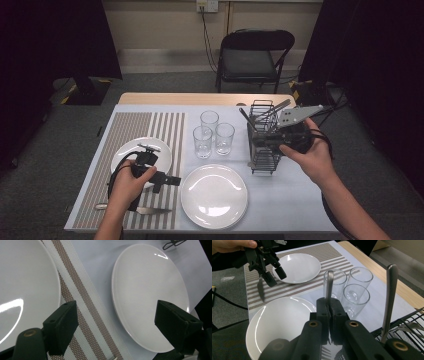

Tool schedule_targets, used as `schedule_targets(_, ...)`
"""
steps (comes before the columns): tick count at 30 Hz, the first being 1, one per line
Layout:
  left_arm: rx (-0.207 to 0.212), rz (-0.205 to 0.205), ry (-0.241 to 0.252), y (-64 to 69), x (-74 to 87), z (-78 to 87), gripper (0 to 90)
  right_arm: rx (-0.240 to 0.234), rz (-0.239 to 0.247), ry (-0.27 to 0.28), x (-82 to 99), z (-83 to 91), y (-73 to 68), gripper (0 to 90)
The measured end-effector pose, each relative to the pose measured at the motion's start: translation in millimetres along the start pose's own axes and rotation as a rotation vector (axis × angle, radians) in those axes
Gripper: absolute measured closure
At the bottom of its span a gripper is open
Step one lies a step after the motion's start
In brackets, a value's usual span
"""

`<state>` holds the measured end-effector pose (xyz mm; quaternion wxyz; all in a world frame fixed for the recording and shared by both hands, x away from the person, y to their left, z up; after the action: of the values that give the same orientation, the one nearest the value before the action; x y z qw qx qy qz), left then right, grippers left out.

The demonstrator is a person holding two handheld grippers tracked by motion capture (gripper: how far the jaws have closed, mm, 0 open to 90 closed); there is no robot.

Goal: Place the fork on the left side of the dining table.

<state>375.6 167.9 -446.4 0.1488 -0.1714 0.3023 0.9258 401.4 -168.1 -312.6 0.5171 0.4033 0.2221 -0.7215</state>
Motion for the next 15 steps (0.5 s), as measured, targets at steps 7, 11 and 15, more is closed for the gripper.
schedule_targets(7, -0.002, 0.001, 0.0, -0.3, 0.3, 0.3, 18.8, -0.004, -0.008, -0.004, 11.7, 0.7, -2.1, 88.1)
schedule_targets(11, -0.002, -0.001, 0.0, 0.0, 0.0, 0.0, 18.8, -0.007, -0.022, -0.006, 20.9, 1.0, -2.1, 88.1)
schedule_targets(15, -0.002, 0.002, -0.003, 0.5, 0.2, -0.3, 18.8, 0.0, -0.031, -0.01, 28.6, 1.7, -1.2, 88.1)
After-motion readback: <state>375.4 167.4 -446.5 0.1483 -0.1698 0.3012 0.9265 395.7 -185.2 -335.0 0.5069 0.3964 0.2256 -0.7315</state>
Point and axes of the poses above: each handheld gripper's, and its own axes: z roughly backward along the jaws, x roughly out of its underside, y roughly to its right, the point moved 5 cm from there along -z, roughly forward along the jaws, and after that the axes turned 6 degrees about z, right-handed, at the moved point
